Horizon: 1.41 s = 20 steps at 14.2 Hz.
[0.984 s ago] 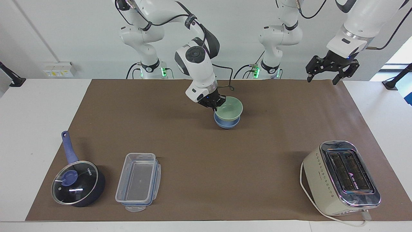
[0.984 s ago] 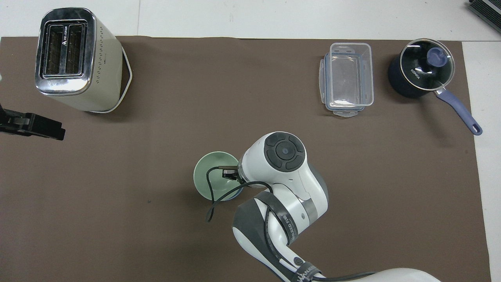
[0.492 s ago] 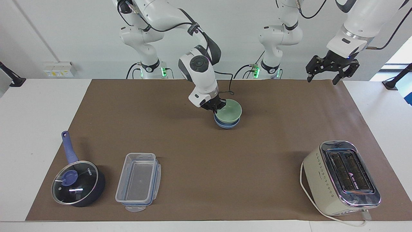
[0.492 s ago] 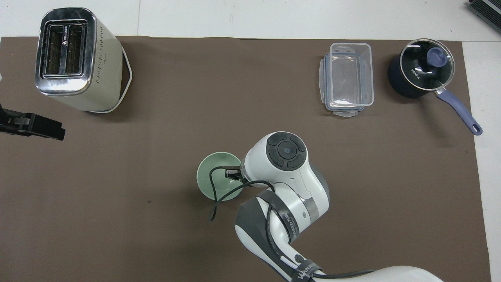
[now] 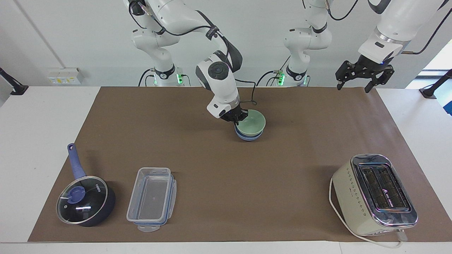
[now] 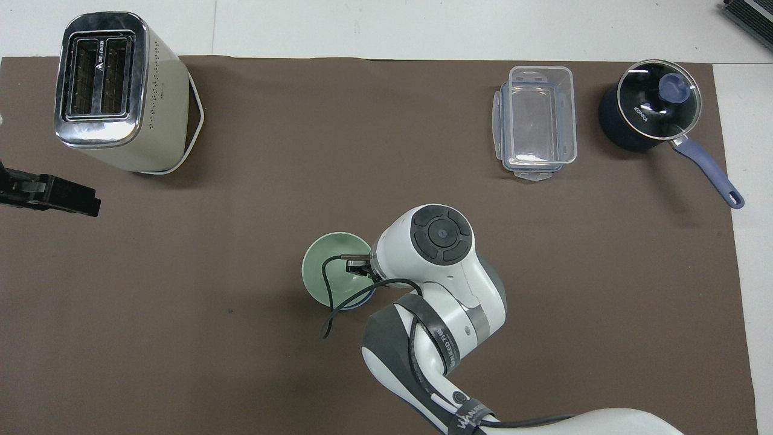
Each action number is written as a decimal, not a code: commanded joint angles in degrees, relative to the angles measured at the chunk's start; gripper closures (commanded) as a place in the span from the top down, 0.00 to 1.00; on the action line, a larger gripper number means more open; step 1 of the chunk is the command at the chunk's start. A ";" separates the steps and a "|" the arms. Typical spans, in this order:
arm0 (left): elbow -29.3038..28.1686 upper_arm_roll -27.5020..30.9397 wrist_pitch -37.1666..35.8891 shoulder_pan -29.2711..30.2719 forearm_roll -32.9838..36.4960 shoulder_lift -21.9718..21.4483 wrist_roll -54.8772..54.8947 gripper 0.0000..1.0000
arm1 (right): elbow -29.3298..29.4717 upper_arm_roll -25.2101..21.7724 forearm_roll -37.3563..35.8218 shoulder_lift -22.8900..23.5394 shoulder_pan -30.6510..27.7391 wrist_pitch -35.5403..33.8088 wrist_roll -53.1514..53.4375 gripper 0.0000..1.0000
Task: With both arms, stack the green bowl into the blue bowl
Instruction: 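Lower the green bowl into the blue bowl with the right gripper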
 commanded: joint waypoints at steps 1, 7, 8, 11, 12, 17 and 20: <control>-1.44 -0.37 -0.23 0.65 -0.66 -1.42 -0.49 1.00 | -0.52 0.01 -1.90 0.33 0.02 1.68 1.33 0.00; -1.53 -0.37 -0.23 0.65 -0.66 -1.42 -0.49 1.00 | -0.43 0.01 -2.87 0.42 0.02 1.68 1.51 0.00; -1.53 -0.37 -0.23 0.65 -0.66 -1.42 -0.49 1.00 | -0.43 0.01 -2.87 0.42 0.02 1.68 1.59 0.00; -1.53 -0.37 -0.23 0.65 -0.66 -1.42 -0.49 1.00 | -0.60 0.01 -2.95 0.42 0.46 1.68 2.65 0.00; -1.53 -0.37 -0.23 0.65 -0.66 -1.42 -0.49 1.00 | -0.87 0.01 -2.95 0.42 0.55 1.68 2.65 0.00; -1.53 -0.37 -0.23 0.65 -0.66 -1.42 -0.49 1.00 | -1.48 0.01 -3.66 0.42 0.46 1.68 2.56 0.00; -1.53 -0.37 -0.23 0.65 -0.66 -1.42 -0.49 1.00 | -1.57 0.01 -3.66 0.42 0.46 1.68 2.65 0.00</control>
